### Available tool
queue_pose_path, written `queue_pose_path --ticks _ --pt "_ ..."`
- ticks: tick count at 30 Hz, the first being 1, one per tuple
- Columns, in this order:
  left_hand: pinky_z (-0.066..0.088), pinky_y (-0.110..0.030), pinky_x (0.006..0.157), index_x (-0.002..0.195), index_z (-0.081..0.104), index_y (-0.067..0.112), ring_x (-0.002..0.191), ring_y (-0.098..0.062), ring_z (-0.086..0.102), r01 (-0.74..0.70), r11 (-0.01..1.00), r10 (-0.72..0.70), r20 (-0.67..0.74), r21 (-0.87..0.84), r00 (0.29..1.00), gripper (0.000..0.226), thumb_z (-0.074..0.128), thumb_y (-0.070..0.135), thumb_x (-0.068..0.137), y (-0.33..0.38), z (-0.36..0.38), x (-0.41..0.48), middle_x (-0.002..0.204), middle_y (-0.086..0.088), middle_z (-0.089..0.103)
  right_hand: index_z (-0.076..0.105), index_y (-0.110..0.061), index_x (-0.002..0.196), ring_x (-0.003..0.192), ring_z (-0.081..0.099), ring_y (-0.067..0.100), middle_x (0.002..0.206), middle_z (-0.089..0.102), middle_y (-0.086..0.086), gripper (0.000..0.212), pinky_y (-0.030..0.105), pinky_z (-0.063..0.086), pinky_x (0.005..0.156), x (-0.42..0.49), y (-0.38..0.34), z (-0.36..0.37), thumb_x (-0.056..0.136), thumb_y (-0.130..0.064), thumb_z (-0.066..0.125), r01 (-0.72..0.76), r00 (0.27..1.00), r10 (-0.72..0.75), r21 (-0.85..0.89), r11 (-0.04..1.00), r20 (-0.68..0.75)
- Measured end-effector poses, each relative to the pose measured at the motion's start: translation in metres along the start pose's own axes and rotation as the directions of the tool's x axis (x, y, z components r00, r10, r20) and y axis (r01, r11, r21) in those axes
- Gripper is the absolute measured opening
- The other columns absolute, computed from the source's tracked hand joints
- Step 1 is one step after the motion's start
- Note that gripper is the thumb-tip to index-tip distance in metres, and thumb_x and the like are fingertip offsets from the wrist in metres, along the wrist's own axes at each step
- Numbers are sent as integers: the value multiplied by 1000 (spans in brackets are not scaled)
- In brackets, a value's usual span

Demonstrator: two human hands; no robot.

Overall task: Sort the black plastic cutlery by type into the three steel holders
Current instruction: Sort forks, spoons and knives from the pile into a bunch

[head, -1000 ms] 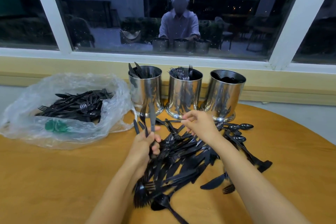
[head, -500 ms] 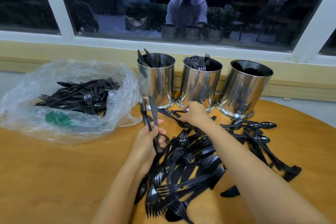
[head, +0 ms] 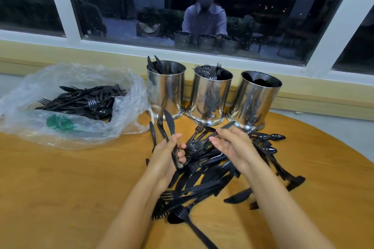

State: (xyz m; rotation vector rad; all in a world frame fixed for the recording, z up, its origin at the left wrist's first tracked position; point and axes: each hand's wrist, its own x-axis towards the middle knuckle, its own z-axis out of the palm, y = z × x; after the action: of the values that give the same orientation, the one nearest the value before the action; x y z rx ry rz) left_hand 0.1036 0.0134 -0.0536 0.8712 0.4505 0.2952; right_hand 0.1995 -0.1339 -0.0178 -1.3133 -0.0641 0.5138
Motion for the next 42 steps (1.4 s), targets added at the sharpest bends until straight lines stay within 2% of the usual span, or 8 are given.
queue_pose_path --ticks 4,10,15,21,27,33,37,42 --pt "34 -21 52 108 55 10 54 -7 36 -78 978 78 6 193 997 42 63 45 85 -6 -1 -3 77 2 44 56 -6 77 80 73 20 78 71 9 15 21 57 68 -26 25 0 88 -5 65 100 993 -85 195 976 -83" --pt "36 -20 58 91 58 22 54 -3 38 -126 934 135 -3 333 991 18 65 39 89 -10 -7 -4 62 14 42 56 2 101 89 73 28 95 70 23 13 25 59 72 -37 43 8 91 -4 62 111 993 -96 256 960 -68" --pt "35 -16 52 97 63 15 44 -2 32 -161 923 204 -90 350 975 11 62 26 95 -6 -11 0 55 11 35 67 -6 93 65 67 19 84 71 14 10 27 57 64 -39 40 0 88 -15 68 82 997 -78 -158 984 29" --pt "39 -19 65 96 66 14 54 -4 40 -219 913 267 -96 344 959 17 63 30 92 -1 -15 1 71 5 55 72 -27 82 46 52 -4 60 62 -10 15 13 43 49 -39 33 -12 91 -18 65 190 982 -103 -763 618 161" --pt "35 -18 50 112 62 2 63 -5 40 -110 987 108 22 118 994 54 60 46 81 -5 -3 -2 86 -1 52 73 -11 93 56 58 7 73 73 3 10 18 46 50 -43 41 11 83 -11 74 108 994 -105 -293 950 25" --pt "46 -28 65 99 64 8 74 -12 52 -75 968 50 106 240 993 30 49 35 97 -12 4 -10 87 -3 57 73 -10 82 50 52 8 69 70 9 12 19 42 48 -50 53 27 84 -22 73 172 984 -134 -417 892 118" --pt "38 -30 70 82 56 14 72 -12 47 -105 935 40 194 338 980 31 42 33 103 -11 3 -12 71 5 52 70 -21 73 51 48 0 56 58 -11 25 18 38 54 -42 47 15 86 -42 66 285 950 -309 -500 818 36" --pt "39 -23 71 83 51 17 69 -10 41 -35 873 -212 442 487 872 28 39 30 105 -10 11 -26 67 6 43 67 -26 110 60 45 2 83 64 -6 35 15 37 50 -38 27 -5 85 -48 58 267 964 -248 -336 903 99"
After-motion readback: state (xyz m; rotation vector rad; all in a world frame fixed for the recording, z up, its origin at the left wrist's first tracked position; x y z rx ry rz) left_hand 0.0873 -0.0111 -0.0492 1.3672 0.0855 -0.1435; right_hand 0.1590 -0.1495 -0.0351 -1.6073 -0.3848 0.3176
